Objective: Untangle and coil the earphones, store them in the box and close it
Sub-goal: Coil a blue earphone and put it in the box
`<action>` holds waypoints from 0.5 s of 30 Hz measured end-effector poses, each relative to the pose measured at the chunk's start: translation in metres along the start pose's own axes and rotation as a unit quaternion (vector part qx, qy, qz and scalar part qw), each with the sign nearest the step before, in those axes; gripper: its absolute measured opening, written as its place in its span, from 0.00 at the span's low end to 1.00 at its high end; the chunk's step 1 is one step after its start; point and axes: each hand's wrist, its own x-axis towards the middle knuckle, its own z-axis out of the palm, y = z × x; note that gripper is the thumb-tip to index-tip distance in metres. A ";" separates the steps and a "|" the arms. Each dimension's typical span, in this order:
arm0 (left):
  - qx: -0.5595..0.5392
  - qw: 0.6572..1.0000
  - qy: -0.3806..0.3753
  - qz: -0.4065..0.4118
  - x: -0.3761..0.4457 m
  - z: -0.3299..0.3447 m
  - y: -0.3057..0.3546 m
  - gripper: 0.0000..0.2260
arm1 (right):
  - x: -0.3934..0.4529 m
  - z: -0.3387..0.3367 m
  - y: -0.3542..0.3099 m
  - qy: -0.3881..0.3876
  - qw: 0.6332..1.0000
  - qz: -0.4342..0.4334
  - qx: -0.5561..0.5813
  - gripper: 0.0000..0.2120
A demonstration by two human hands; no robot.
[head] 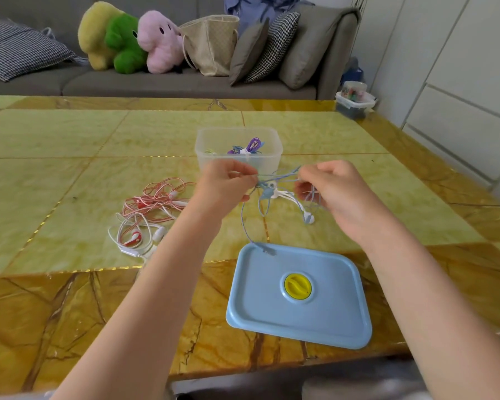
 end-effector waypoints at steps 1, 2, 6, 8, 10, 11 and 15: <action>-0.004 1.000 -0.007 -0.007 -0.001 0.002 -0.001 0.10 | 0.000 0.001 -0.001 -0.007 0.998 0.014 0.060 0.12; -0.017 1.000 -0.018 -0.016 -0.002 0.004 -0.001 0.10 | -0.001 0.002 -0.003 -0.012 0.992 0.026 0.119 0.12; -0.096 0.992 -0.052 -0.059 -0.006 0.012 0.000 0.09 | -0.003 0.005 -0.007 -0.012 0.972 0.068 0.226 0.12; -0.155 0.984 -0.035 -0.075 -0.006 0.013 0.001 0.09 | -0.004 0.005 -0.006 -0.004 0.983 0.066 0.173 0.10; -0.206 0.975 -0.020 -0.080 -0.005 0.013 0.003 0.09 | -0.005 0.006 -0.003 0.000 0.992 0.058 0.116 0.10; -0.217 0.973 -0.017 -0.080 -0.005 0.013 0.003 0.09 | -0.005 0.007 -0.003 -0.002 0.994 0.057 0.098 0.10; -0.214 0.972 -0.018 -0.094 -0.002 0.010 0.000 0.09 | -0.004 0.010 -0.004 -0.022 0.995 0.068 0.075 0.10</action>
